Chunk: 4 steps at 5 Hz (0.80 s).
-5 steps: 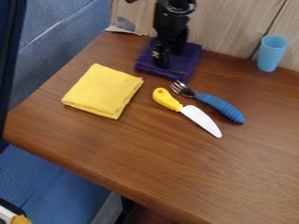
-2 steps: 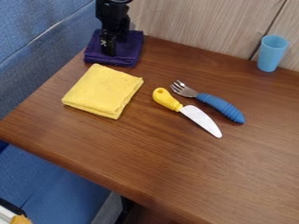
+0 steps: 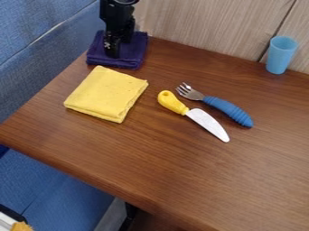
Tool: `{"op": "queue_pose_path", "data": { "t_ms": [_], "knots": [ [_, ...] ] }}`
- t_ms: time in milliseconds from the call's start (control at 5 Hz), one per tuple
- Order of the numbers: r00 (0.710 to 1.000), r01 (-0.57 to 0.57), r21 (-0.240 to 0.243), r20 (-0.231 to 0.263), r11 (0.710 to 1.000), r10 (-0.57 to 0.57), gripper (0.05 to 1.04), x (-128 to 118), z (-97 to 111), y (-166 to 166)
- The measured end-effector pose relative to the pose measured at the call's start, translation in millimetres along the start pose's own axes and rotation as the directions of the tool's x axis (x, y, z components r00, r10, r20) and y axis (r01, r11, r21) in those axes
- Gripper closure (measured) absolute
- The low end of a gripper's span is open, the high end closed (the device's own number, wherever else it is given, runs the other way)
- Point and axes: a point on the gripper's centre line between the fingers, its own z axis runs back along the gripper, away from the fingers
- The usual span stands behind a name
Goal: Put the cloth to upper left the table
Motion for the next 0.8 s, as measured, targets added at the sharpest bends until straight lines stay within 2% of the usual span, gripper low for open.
{"op": "queue_pose_path", "data": {
  "t_ms": [400, 600, 800],
  "knots": [
    [1.0, -0.011, -0.021, -0.01, 1.0, 0.011, 0.084, -5, 16, -3],
    [0.999, -0.037, -0.095, 0.01, 0.995, 0.038, 0.084, 4, 49, -8],
    [0.998, -0.042, -0.124, 0.035, 0.991, 0.046, 0.084, 11, 66, -8]
  ]
}}
